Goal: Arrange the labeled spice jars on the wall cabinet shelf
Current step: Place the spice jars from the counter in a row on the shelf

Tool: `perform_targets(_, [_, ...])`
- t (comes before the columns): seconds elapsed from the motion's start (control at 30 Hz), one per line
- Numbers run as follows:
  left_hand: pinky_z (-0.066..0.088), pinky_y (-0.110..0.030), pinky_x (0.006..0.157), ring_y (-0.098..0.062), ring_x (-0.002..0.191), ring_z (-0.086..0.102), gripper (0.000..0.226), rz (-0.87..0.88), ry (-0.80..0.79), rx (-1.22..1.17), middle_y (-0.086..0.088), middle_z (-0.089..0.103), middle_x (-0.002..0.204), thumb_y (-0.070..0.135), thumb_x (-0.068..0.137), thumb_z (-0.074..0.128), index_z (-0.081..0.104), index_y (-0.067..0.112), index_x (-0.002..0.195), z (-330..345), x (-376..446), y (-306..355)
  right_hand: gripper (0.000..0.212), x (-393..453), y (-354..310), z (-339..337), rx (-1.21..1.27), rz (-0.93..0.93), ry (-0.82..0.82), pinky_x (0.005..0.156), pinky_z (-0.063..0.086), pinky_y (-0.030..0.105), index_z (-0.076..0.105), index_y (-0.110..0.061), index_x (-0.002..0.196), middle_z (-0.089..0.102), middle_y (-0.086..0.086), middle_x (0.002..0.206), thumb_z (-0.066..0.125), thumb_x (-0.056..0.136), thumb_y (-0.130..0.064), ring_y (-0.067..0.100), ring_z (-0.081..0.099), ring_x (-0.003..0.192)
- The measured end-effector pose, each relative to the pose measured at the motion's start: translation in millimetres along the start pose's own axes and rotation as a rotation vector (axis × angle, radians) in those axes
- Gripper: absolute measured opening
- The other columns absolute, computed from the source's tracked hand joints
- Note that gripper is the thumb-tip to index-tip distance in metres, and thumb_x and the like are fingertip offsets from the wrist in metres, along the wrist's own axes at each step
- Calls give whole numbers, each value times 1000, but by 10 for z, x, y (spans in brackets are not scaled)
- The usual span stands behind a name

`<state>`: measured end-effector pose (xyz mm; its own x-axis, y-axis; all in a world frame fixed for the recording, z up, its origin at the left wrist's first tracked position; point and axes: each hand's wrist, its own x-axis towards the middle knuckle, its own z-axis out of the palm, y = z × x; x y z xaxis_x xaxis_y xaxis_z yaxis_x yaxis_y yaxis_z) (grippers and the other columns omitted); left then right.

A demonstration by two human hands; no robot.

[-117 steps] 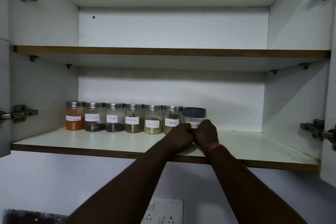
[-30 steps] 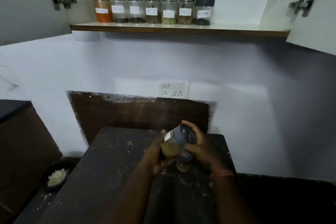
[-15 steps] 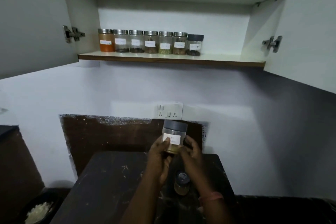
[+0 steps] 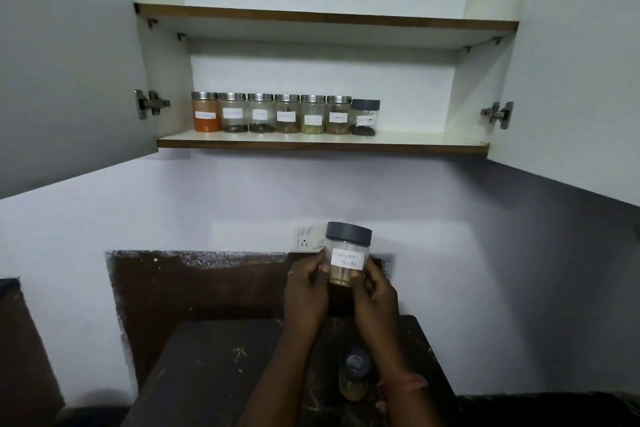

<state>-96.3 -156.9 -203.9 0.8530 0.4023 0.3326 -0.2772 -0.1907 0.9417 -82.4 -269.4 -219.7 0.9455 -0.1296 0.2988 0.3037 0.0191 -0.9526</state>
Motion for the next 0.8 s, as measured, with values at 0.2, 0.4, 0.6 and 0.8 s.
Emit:
perform_targets(0.2, [51,-44,107,-16,119,66,33,-24,-37,32,-3,70,129,20,98,63,69,17,131,-154,138,194,35,3,-181,78,-8,-50,-2,91,53,17,60,-25,135,68,-5,124,58,102,-13,-3,65,108])
perform_targets(0.4, [54,-44,104,-19,114,69,34,7,-113,105,1,71,129,18,95,63,69,23,129,-136,439,551,39,244,-528,35,-34,-113,6,96,54,26,58,-30,139,65,-7,133,60,102,-19,12,63,120])
perform_targets(0.6, [52,-43,107,-20,120,66,38,81,-139,191,0,66,138,19,98,60,64,20,135,91,796,956,41,725,-781,-68,-101,-172,2,63,46,-3,56,-26,143,63,-5,134,59,102,-23,-3,59,107])
perform_targets(0.8, [52,-38,105,-14,115,66,38,192,-177,257,2,63,139,26,98,59,65,25,135,397,1142,1106,47,1275,-877,-229,-160,-232,-12,94,55,20,54,-24,144,59,-1,141,64,98,-28,9,63,118])
